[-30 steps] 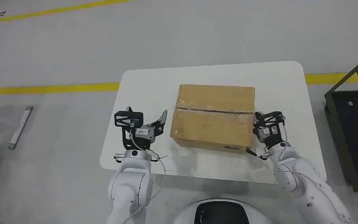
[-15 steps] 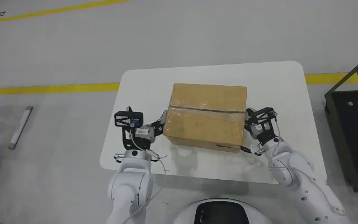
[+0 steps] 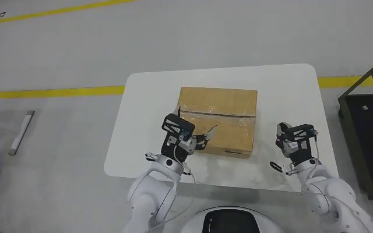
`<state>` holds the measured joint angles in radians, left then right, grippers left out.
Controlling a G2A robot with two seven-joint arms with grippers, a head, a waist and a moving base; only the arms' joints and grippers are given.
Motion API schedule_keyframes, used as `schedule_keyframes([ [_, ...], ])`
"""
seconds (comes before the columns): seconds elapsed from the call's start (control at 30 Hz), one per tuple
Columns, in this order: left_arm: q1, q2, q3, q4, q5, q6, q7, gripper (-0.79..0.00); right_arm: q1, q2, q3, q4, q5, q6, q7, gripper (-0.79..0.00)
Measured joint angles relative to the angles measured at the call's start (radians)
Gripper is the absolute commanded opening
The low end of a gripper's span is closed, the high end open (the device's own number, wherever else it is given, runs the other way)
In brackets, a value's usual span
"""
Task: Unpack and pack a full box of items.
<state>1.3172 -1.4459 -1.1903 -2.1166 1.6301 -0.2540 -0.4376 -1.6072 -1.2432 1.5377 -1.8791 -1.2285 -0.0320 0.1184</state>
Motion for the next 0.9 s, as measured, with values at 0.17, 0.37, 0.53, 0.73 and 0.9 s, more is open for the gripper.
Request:
schedule_keyframes([
  [0.17,-0.034,-0.008,0.083,0.017,0.002,0.017,-0.011,0.0,-0.075,0.002,0.051,-0.046,0.024,0.005,0.001,-0.785],
  [0.37,-0.045,-0.01,0.097,0.026,-0.001,0.026,-0.013,0.0,-0.109,0.003,0.095,-0.062,0.053,0.009,0.005,-0.785],
  [0.53,-0.044,-0.01,0.097,0.026,-0.001,0.026,-0.013,0.0,-0.13,0.003,0.115,-0.08,0.07,0.011,-0.001,-0.785],
  [0.73,-0.045,-0.01,0.101,0.029,0.001,0.024,-0.005,0.0,-0.162,0.002,0.141,-0.097,0.089,0.009,-0.012,-0.785],
  [0.9,-0.132,-0.016,0.193,0.124,0.052,-0.045,0.01,0.0,-0.171,0.0,0.142,-0.098,0.092,0.022,-0.018,-0.785],
])
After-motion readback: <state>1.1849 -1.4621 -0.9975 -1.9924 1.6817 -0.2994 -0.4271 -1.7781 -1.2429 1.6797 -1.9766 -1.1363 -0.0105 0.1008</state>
